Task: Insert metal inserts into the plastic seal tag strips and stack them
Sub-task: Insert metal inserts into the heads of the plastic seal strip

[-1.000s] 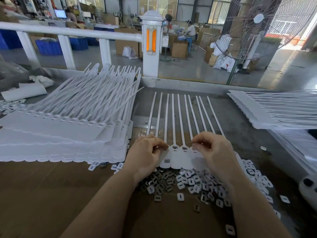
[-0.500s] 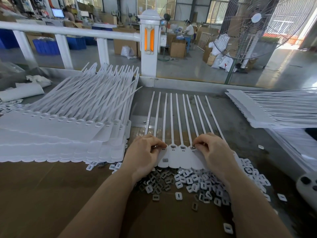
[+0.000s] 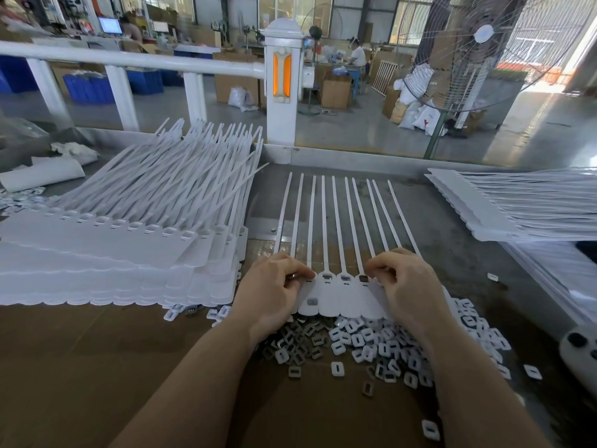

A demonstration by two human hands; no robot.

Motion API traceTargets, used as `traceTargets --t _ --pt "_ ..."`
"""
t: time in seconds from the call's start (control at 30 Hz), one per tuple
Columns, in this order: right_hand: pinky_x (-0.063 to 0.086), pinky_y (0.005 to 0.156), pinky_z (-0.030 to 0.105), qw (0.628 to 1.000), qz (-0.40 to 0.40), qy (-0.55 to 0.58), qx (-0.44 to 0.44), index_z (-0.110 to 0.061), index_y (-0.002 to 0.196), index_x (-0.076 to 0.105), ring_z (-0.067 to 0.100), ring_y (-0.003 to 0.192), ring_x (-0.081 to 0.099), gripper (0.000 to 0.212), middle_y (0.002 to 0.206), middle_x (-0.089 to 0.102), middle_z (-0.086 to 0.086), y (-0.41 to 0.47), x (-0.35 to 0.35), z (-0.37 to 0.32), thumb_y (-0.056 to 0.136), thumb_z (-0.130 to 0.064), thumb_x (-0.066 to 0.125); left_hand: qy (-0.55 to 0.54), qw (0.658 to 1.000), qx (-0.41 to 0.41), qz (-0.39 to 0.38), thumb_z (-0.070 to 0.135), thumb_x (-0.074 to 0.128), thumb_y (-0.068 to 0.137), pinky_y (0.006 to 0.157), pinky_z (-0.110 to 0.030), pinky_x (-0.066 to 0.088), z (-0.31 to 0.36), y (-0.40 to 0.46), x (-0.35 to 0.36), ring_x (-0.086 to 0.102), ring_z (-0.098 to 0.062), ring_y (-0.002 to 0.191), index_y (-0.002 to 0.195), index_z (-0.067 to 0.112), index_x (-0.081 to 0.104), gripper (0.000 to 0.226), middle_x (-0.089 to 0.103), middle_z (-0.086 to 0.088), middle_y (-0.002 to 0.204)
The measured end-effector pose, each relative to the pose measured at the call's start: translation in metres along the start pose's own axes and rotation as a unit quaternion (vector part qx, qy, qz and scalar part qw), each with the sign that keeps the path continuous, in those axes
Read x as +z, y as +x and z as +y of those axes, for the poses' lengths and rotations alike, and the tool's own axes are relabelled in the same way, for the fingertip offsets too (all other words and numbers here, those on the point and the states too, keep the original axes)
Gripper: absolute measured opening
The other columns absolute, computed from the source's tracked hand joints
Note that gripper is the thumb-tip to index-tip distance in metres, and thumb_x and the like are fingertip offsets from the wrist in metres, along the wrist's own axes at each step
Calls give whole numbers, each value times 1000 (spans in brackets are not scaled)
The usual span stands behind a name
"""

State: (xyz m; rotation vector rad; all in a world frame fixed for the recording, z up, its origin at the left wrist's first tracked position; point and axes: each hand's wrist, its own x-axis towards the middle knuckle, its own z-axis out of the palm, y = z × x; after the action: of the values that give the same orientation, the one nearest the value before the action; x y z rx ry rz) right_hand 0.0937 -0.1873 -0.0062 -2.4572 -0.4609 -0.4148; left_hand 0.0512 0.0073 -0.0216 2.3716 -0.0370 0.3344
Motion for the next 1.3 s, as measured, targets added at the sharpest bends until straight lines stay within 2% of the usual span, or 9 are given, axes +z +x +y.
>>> traceTargets --t 0.13,0.3,0.67,0.9,1.0,1.07,1.13,1.2,1.3 --pt "39 77 27 1000 -16 -12 6 -12 83 72 12 84 49 28 84 54 -5 0 0 -1 88 5 51 2 1000 0 0 15 54 92 85 -15 31 0 0 0 44 -4 102 98 31 68 22 55 20 97" --pt "42 87 32 999 -35 -32 5 -15 85 73 9 89 46 33 87 51 -9 -1 -1 -2 87 8 50 4 1000 1 -1 16 53 92 84 -14 30 0 0 0 43 -3 101 98 31 68 22 53 21 96" --pt "43 90 35 999 -39 -28 15 -14 83 74 10 92 46 36 92 51 -7 -2 0 -2 85 12 49 6 1000 2 2 16 54 92 84 -15 31 -1 0 0 44 -5 101 99 31 68 22 54 21 95" --pt "42 80 30 1000 9 -21 9 -9 83 72 13 83 49 24 87 52 -4 0 -1 0 84 7 54 5 1000 5 2 15 54 92 87 -16 34 -1 0 1 45 -5 101 99 31 69 22 56 19 96" --pt "42 73 18 999 20 26 -11 -10 85 71 11 78 55 18 85 57 -5 -1 -2 -5 85 2 59 2 1000 4 2 15 54 91 86 -16 34 -1 1 1 45 -5 101 98 31 68 22 55 20 95" --pt "42 71 10 995 -20 89 -50 -16 84 71 4 77 55 15 84 58 -11 -4 -5 -15 83 -3 64 5 1000 5 2 15 54 91 85 -16 33 -1 1 1 44 -4 100 98 31 68 22 52 23 92" --pt "42 76 9 980 -111 133 -99 -22 82 71 0 84 54 14 84 58 -17 -9 -7 -27 80 -9 69 12 1000 8 4 17 55 91 82 -15 32 -1 1 1 44 -3 99 98 31 68 21 50 25 90" --pt "39 84 12 961 -204 121 -142 -26 84 72 -4 94 50 10 88 56 -22 -13 -3 -39 77 -19 73 12 1000 12 6 17 55 91 83 -16 34 -2 1 1 45 -3 98 97 31 67 20 50 25 89" --pt "26 91 9 935 -272 92 -208 -33 94 72 -13 101 39 20 92 47 -30 -19 5 -53 74 -31 75 -3 1000 5 7 16 58 88 87 -19 37 -1 2 0 47 -4 98 96 30 70 19 53 24 89"
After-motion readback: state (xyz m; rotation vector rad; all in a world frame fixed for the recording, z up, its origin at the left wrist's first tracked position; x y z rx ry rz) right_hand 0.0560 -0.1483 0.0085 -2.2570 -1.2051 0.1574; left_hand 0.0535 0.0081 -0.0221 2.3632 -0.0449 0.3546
